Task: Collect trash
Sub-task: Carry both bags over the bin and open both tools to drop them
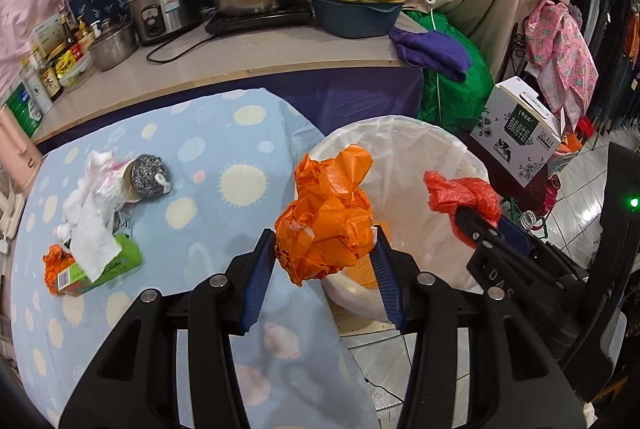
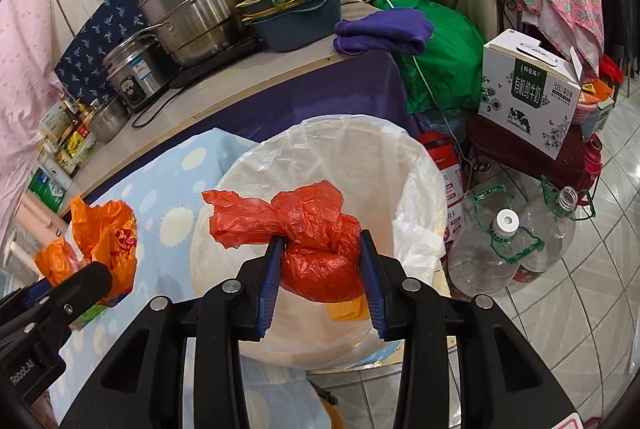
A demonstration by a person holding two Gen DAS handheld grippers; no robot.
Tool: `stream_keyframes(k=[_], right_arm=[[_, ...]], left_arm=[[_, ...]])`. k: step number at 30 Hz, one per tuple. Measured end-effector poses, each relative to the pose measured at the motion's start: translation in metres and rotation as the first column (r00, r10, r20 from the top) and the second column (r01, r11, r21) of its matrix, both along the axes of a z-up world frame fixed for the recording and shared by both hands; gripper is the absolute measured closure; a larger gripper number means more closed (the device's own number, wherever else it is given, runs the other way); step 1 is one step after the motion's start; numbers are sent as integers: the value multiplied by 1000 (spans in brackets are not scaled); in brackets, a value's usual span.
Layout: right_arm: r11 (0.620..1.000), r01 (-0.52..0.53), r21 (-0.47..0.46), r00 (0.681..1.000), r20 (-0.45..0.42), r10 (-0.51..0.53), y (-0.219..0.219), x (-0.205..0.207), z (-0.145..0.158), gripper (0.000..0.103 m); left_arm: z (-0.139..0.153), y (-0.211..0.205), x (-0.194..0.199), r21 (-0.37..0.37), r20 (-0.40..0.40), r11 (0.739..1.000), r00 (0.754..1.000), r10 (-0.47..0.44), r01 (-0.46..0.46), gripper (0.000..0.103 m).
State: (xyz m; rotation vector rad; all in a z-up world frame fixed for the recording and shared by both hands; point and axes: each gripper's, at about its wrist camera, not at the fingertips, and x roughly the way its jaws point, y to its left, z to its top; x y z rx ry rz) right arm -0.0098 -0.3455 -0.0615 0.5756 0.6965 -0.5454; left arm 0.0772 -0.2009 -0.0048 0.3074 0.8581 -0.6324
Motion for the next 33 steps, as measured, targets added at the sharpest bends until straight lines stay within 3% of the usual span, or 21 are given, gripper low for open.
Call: stream_keyframes(k=[15,26,33], right_arm=[[1000,15,6,1000,0,-15,-8,6,-3,64],[999,45,15,999,20,-45,-12,2,2,61],[999,45,6,999,31,-45,-9,2,7,59]], left_arm=[[-9,-31,10,33,2,999,1000,-14,14,56],[-10,-32,13,41,14,999,1000,15,-15,30],[-8,-28,14,34,14,999,1000,24,-25,29]])
